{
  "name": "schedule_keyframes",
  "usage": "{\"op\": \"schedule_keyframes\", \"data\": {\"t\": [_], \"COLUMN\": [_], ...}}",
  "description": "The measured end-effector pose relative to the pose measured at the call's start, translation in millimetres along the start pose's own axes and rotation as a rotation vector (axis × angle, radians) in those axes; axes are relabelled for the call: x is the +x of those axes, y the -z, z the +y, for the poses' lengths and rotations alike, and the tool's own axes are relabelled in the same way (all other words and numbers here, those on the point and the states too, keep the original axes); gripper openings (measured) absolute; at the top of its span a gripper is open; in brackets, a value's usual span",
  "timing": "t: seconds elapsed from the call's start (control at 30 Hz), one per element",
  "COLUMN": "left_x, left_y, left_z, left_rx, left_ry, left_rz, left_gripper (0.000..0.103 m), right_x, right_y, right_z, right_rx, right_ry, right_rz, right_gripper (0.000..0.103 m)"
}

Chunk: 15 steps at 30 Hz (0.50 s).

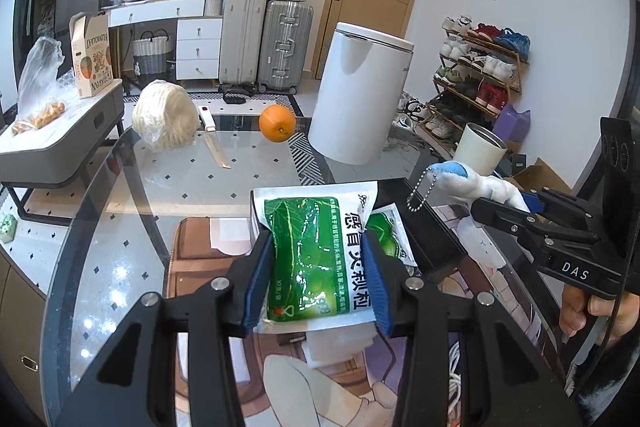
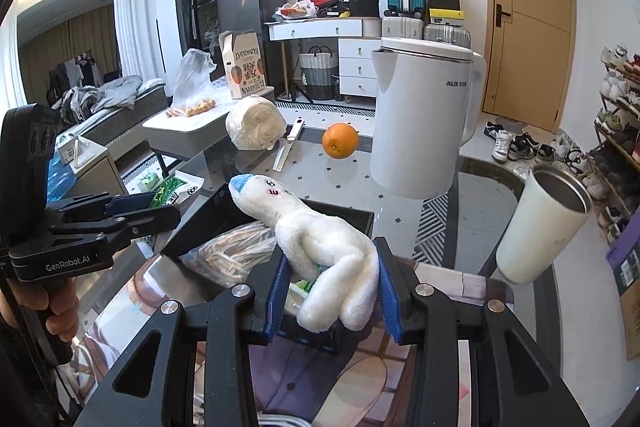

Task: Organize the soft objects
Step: 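Carry the medicine packet in the left gripper and bunny in the right over the box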

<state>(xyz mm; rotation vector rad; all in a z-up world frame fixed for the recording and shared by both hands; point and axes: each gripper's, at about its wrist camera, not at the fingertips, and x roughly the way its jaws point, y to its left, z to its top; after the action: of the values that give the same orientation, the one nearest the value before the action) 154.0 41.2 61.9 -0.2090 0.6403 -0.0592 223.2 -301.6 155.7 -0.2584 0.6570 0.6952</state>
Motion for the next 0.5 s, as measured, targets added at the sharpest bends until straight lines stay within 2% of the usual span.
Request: {"op": "schedule_keyframes", "data": {"t": [0.5], "left_x": [32.1], "left_y": [-15.5], "left_z": [12.4], "left_rx": [-0.019], "left_ry": [0.022], "left_rz": [0.036], "left_gripper": [0.042], "right_x": [56.4], "right_y": [-16.2], "right_z": [7.0], "right_rx": [-0.087], "right_ry": [-0.008], "right_rz": [0.103], "right_gripper": [0.040]}}
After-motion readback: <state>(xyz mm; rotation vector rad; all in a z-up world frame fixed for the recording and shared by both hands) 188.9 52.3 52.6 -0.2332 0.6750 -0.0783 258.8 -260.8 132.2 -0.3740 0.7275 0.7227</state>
